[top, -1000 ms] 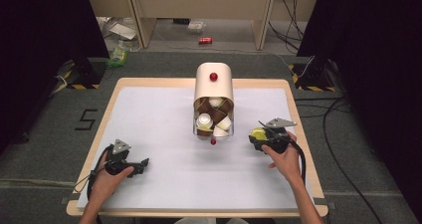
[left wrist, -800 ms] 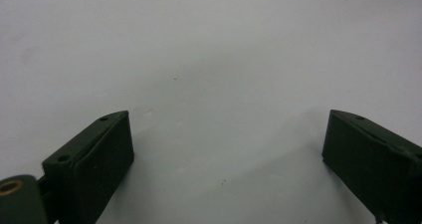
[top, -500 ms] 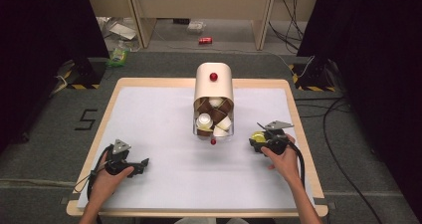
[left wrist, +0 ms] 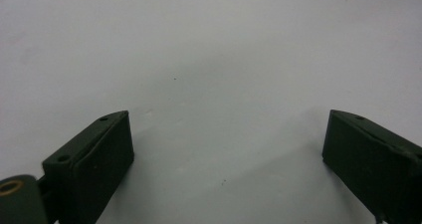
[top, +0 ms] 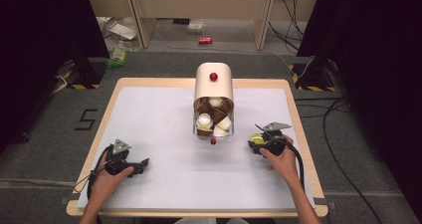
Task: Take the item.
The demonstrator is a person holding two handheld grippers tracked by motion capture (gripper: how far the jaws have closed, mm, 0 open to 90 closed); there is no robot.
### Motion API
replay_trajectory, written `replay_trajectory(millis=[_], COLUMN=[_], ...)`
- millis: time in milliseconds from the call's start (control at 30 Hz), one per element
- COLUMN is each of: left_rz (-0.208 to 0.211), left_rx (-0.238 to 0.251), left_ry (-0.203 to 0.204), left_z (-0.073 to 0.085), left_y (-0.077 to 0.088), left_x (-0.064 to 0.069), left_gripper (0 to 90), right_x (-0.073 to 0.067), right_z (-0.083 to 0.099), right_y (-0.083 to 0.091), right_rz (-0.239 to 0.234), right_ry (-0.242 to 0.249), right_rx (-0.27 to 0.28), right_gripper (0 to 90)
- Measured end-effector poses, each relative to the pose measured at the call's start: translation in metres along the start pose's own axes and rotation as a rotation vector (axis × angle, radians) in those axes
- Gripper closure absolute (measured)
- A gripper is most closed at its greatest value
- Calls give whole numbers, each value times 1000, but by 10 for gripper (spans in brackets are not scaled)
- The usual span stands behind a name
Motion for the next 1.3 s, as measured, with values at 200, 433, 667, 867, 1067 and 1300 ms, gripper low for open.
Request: replay_trajectory(millis=[200, 433, 667, 867, 1067, 1300], left_rz=[0, 1, 1, 1, 1, 1], left_rx=[0, 0, 1, 0, 0, 0], left_ry=[0, 1, 2, 1, 1, 1], left_z=[0, 0, 0, 0, 0, 0], left_y=[0, 0, 0, 0, 0, 0], left_x=[0, 0, 0, 0, 0, 0], left_gripper=[52, 52, 52, 52, 52, 51], right_x=[1, 0, 1, -3, -4, -5], right_z=[0, -4, -6, -6, -3, 1], right_y=[1, 6, 15, 21, 25, 37], right_rz=[0, 4, 17, 19, 36, 38], right_ry=[-13, -37, -30, -27, -18, -17], right_rx=[7, 29, 41, 47, 40, 52], right_gripper=[289, 206, 192, 190, 190, 189])
Point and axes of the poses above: each handheld gripper's, and its own axes: y roughly backward along the jaws, z roughly out of its underside, x roughly to its right, the point moved 2 cm from there along -y, roughly forward along the jaws, and after that the axes turned 15 degrees about x, right-handed, at the moved point
